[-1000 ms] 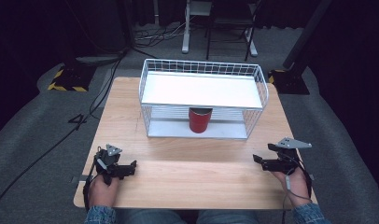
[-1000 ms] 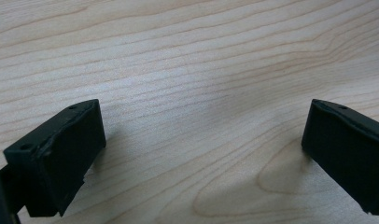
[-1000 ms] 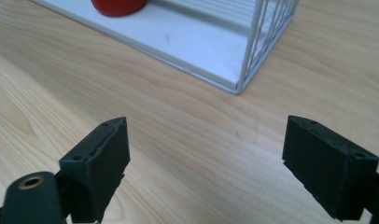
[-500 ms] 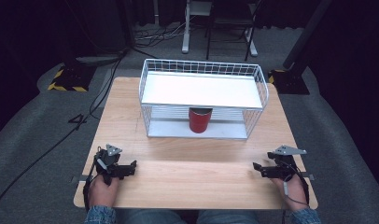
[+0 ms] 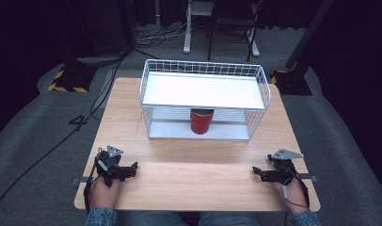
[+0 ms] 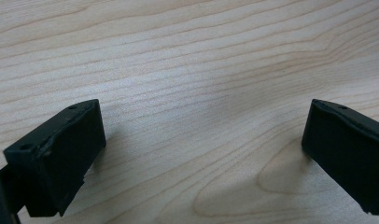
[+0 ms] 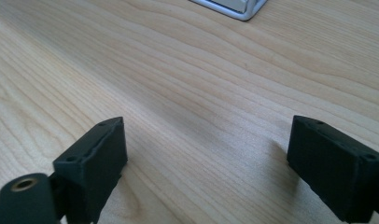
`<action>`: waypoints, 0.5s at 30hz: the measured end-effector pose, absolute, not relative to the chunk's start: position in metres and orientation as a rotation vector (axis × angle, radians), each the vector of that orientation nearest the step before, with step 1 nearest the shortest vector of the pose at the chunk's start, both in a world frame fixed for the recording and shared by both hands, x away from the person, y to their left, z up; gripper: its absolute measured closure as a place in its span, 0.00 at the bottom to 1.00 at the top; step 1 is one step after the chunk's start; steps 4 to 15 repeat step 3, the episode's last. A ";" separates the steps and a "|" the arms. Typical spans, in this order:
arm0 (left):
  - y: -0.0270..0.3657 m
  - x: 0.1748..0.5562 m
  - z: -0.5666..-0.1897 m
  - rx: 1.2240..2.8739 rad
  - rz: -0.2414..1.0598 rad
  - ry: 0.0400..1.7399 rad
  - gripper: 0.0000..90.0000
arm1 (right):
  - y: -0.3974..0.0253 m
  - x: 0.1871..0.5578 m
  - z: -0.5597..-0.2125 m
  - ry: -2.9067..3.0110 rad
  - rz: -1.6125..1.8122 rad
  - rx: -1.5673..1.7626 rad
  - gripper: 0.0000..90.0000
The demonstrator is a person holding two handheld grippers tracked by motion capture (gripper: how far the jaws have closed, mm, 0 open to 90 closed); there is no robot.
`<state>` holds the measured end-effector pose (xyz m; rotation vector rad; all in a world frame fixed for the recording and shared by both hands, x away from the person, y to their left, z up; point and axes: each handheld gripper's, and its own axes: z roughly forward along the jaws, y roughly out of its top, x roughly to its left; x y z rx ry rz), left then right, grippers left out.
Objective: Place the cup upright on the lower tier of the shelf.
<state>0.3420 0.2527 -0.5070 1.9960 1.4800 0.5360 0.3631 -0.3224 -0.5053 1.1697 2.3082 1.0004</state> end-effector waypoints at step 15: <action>0.253 0.342 -0.507 1.996 0.536 1.479 0.00 | -0.323 0.363 -0.505 2.310 1.001 1.165 0.12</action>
